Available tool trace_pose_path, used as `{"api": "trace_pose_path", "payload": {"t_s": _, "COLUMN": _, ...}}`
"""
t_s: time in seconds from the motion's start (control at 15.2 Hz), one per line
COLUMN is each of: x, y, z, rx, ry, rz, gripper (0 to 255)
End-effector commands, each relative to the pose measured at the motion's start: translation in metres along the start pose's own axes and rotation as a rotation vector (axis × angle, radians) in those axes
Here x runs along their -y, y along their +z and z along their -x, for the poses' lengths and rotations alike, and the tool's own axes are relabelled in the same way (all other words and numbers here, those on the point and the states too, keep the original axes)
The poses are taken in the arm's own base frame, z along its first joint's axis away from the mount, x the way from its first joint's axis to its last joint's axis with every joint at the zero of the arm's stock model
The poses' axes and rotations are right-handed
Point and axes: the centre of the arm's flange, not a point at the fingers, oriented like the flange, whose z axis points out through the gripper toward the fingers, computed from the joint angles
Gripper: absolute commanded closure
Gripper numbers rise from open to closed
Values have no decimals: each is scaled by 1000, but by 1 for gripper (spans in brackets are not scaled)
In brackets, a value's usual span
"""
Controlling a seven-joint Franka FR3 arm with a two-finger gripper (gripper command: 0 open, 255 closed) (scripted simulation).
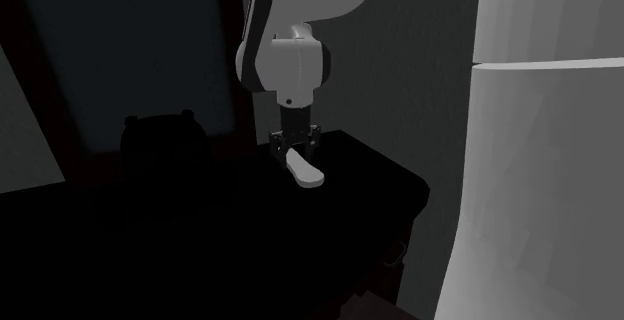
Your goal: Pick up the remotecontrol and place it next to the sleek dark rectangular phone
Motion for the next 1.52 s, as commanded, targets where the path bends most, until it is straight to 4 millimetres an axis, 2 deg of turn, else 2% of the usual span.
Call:
{"api": "trace_pose_path", "payload": {"t_s": 0.0, "x": 0, "y": -11, "z": 1, "rx": 0, "ry": 0, "rz": 0, "gripper": 255}}
{"api": "trace_pose_path", "payload": {"t_s": 0.66, "x": 1, "y": -61, "z": 1, "rx": 0, "ry": 0, "rz": 0, "gripper": 255}}
{"api": "trace_pose_path", "payload": {"t_s": 1.45, "x": 156, "y": -59, "z": 32, "rx": 0, "ry": 0, "rz": 0, "gripper": 255}}
